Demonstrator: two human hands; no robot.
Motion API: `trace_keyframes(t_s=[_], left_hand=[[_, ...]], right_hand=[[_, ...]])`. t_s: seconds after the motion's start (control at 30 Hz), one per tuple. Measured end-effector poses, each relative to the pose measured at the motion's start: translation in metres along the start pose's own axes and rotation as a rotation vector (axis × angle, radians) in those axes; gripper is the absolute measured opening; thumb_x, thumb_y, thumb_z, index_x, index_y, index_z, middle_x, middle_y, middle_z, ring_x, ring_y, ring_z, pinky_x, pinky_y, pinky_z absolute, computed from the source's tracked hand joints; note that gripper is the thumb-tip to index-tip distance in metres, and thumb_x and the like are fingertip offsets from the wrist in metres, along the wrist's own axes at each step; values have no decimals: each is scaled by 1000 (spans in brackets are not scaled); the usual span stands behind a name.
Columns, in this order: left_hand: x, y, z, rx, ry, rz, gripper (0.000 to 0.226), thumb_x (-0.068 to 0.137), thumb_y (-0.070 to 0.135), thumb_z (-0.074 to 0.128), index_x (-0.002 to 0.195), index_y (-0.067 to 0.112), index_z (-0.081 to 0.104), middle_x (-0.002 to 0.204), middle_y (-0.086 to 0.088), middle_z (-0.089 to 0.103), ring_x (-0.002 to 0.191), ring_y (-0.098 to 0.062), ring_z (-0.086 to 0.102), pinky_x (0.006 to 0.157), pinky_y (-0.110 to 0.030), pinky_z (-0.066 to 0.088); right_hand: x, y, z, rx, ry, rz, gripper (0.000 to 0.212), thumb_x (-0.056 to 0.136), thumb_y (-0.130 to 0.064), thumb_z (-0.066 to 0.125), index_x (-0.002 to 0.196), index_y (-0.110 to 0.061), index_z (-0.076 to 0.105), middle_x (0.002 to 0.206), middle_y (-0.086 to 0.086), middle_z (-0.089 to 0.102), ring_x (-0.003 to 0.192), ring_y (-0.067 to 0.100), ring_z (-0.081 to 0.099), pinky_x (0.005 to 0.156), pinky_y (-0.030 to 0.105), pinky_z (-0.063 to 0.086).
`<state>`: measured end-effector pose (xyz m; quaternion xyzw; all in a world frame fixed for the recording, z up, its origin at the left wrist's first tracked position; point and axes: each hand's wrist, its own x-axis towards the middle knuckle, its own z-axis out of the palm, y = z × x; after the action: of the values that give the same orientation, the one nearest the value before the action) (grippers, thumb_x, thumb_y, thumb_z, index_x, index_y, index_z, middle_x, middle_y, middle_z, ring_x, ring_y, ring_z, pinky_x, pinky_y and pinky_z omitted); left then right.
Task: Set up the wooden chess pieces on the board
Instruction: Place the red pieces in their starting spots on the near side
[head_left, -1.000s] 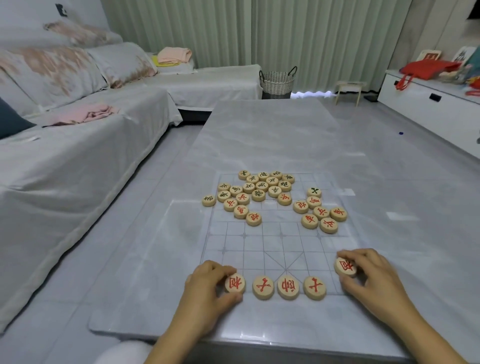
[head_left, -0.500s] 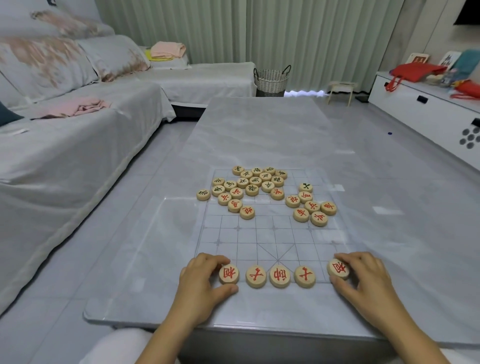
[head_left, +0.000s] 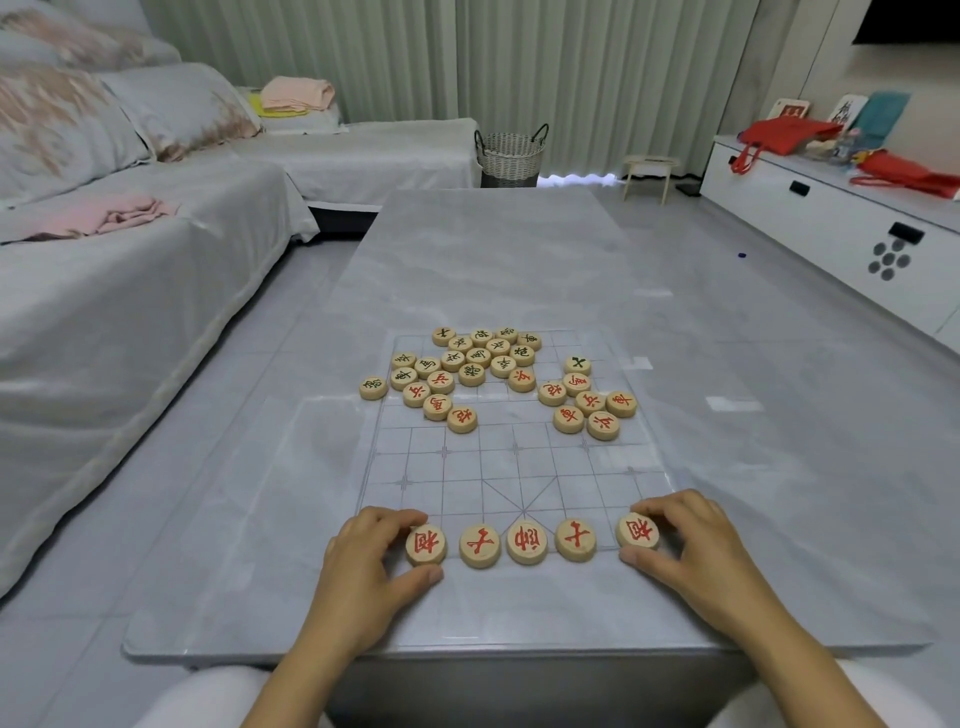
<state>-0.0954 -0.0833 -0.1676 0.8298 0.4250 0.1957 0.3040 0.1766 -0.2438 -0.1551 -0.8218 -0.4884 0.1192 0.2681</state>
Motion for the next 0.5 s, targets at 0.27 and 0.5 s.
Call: trace_keyframes(t_s=[0.27,0.5], left_hand=[[-1,-2,-2,-29,-30,11,48,68,46,61,113,34,56,102,25,47,101,-7,49,95,-35,45],[-1,2,-2,1,-28,23,60,62,65,52,113,34,57,99,28,45,99,-5,48,92,-33,45]], right_hand=[[-6,0,-3,-24,-99,-40,51,82,-42,63,127,-37,40,111,-16,40,105,2,34,91,19,27],[-7,-3,1,-26,-56,-69,44,84,-36,61,126,-34,47,102,-21,40,99,0,36,90,19,26]])
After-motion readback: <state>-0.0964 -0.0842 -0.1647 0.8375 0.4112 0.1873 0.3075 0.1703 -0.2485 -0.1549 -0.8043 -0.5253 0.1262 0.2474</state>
